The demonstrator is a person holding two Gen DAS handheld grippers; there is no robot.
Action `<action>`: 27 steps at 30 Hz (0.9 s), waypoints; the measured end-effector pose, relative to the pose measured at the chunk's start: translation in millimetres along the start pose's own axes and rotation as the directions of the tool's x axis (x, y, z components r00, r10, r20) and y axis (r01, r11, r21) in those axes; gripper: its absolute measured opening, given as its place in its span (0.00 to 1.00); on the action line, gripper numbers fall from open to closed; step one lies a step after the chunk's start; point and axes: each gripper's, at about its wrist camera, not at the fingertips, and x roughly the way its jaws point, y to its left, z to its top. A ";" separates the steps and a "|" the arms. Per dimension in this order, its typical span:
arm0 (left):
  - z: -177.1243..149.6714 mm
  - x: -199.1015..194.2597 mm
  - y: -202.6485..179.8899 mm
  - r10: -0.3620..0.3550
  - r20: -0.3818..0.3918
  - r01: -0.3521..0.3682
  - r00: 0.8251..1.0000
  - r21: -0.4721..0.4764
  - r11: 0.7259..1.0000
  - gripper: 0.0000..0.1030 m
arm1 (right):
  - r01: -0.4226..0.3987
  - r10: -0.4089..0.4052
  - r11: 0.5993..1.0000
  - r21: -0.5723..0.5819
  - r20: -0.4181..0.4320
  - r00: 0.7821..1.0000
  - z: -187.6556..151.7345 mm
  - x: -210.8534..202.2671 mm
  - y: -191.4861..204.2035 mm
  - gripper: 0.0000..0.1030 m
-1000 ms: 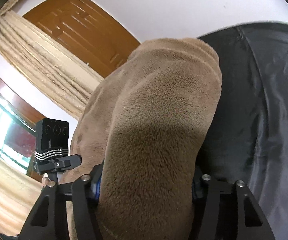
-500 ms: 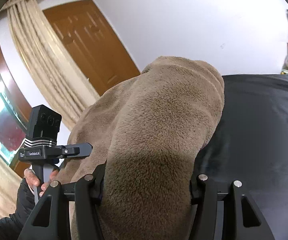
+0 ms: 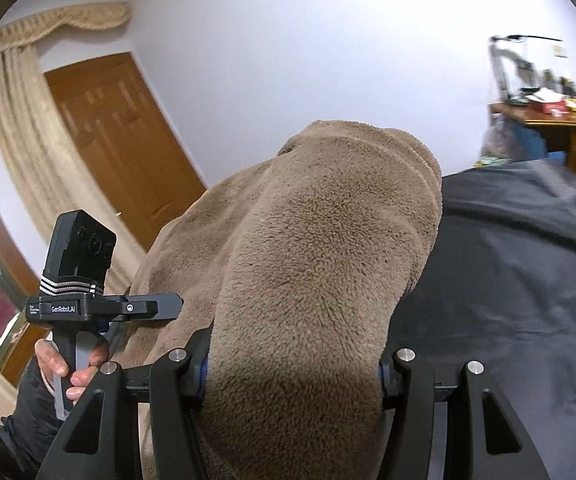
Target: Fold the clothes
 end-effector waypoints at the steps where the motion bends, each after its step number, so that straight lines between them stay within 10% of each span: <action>1: 4.2 13.5 -5.8 -0.003 -0.010 0.003 1.000 -0.003 1.000 0.72 | 0.015 -0.015 1.000 0.004 0.003 1.000 1.0 -6.4 -11.1 0.57; 18: 36.4 122.4 -21.8 0.113 -0.102 -0.112 0.988 0.013 0.994 0.73 | 0.139 -0.134 0.988 0.071 -0.083 0.988 38.6 0.0 -143.7 0.59; 27: 36.4 133.6 -16.1 0.201 -0.097 -0.197 0.975 0.046 0.979 0.92 | 0.176 -0.166 0.972 0.157 -0.077 0.983 28.6 -1.3 -169.3 0.81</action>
